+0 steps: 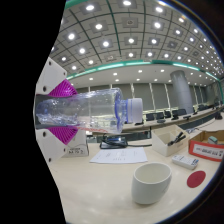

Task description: Pour water

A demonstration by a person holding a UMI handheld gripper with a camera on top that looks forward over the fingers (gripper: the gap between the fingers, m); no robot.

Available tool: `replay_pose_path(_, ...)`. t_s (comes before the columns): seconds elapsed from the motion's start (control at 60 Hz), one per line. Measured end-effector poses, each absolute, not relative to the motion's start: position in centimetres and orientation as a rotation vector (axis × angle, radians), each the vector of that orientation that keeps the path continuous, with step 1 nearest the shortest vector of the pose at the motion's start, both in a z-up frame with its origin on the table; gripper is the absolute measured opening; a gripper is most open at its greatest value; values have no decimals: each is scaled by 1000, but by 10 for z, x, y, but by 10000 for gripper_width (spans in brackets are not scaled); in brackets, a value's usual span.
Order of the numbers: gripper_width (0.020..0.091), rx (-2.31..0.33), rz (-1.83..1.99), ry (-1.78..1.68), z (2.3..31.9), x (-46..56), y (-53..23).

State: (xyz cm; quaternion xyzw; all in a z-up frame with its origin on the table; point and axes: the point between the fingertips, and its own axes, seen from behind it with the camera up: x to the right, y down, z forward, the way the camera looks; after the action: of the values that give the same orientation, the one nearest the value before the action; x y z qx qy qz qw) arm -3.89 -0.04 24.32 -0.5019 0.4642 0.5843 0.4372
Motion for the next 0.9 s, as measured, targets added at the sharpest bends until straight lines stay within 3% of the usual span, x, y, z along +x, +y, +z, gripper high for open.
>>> replay_pose_path(0.267,338,-1029,1796,1458,209,-7,14)
replay_pose_path(0.5,336,-1118,1796,1457,198,-7,14)
replay_pose_path(0.617,339,-1291,1703,1323,210,-11,5)
replay_pose_path(0.9,339,-1630,1122,702,280,60,-15)
